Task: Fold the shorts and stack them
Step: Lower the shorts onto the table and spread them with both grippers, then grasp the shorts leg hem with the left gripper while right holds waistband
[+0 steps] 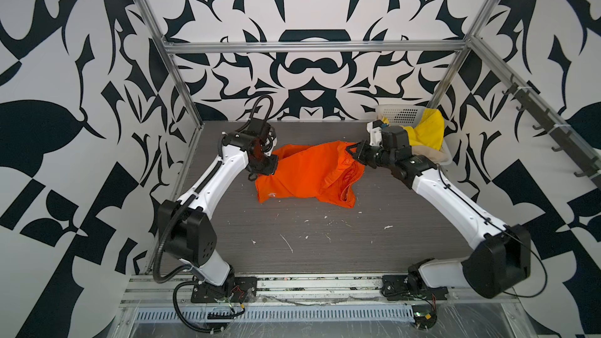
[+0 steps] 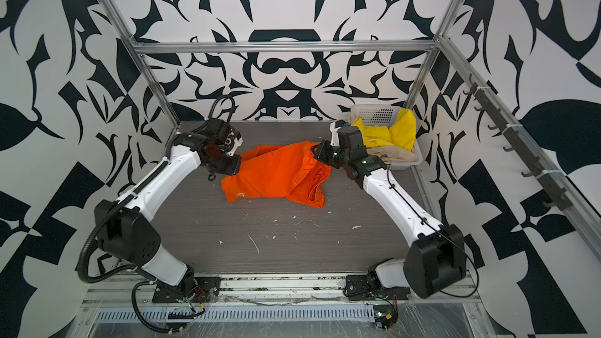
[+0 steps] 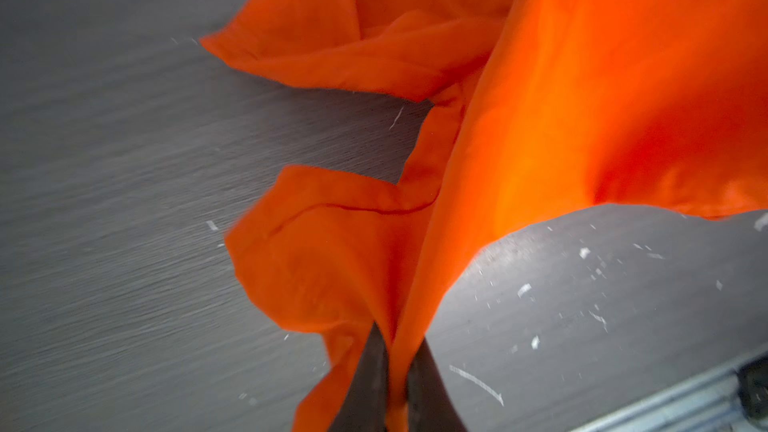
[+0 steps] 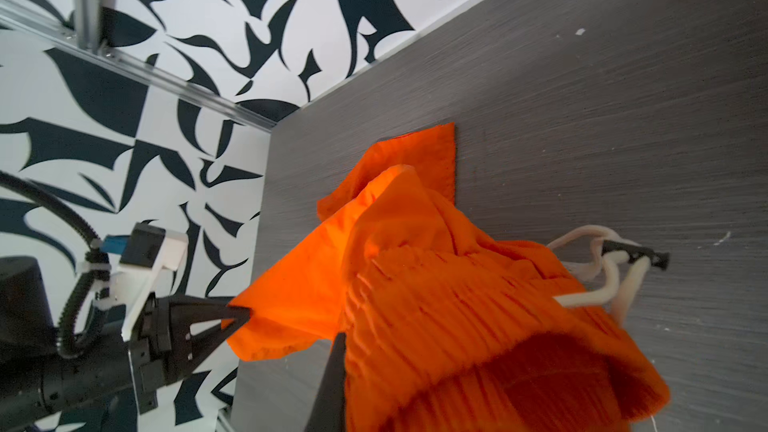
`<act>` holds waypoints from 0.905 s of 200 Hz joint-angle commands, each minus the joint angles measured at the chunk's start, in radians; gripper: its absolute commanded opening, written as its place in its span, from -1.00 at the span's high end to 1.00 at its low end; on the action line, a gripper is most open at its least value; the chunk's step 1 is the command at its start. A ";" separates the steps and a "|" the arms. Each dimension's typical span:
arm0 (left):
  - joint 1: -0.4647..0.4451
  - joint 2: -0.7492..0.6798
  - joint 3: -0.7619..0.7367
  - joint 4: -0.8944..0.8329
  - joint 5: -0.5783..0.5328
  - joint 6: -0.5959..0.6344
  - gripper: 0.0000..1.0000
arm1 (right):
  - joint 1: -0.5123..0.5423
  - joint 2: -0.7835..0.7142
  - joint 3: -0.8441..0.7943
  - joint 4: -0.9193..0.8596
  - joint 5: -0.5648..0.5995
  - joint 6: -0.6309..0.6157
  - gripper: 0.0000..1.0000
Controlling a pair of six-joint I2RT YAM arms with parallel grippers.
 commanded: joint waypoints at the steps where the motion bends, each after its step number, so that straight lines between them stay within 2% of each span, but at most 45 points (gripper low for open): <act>1: 0.022 0.051 0.071 -0.193 0.002 0.086 0.79 | 0.000 -0.077 -0.018 -0.089 -0.089 -0.028 1.00; 23: 0.047 0.204 0.215 -0.203 -0.033 0.134 0.74 | -0.001 -0.099 -0.031 -0.152 -0.039 -0.047 1.00; 46: 0.073 0.407 0.367 -0.149 -0.080 0.147 0.33 | -0.005 -0.066 -0.056 -0.161 0.073 -0.066 1.00; 66: 0.081 0.548 0.547 -0.171 -0.105 0.141 -0.11 | -0.015 0.002 -0.060 -0.130 0.123 -0.064 1.00; 76: 0.082 0.571 0.601 -0.167 -0.105 0.129 -0.21 | -0.014 0.037 -0.048 -0.127 0.147 -0.069 1.00; 89: 0.082 0.547 0.612 -0.154 -0.102 0.103 -0.24 | -0.015 0.073 -0.035 -0.118 0.160 -0.079 1.00; 103: 0.084 0.465 0.522 -0.109 -0.088 0.066 -0.26 | -0.016 0.092 -0.023 -0.112 0.164 -0.087 1.00; 131: 0.085 0.222 0.169 -0.008 -0.013 -0.064 -0.26 | -0.016 0.093 -0.037 -0.096 0.165 -0.090 1.00; 152: 0.086 0.038 -0.114 0.074 0.073 -0.246 -0.24 | -0.016 0.081 -0.059 -0.079 0.156 -0.086 1.00; 181: 0.096 -0.149 -0.421 0.203 0.102 -0.552 -0.16 | -0.015 0.066 -0.091 -0.042 0.137 -0.065 1.00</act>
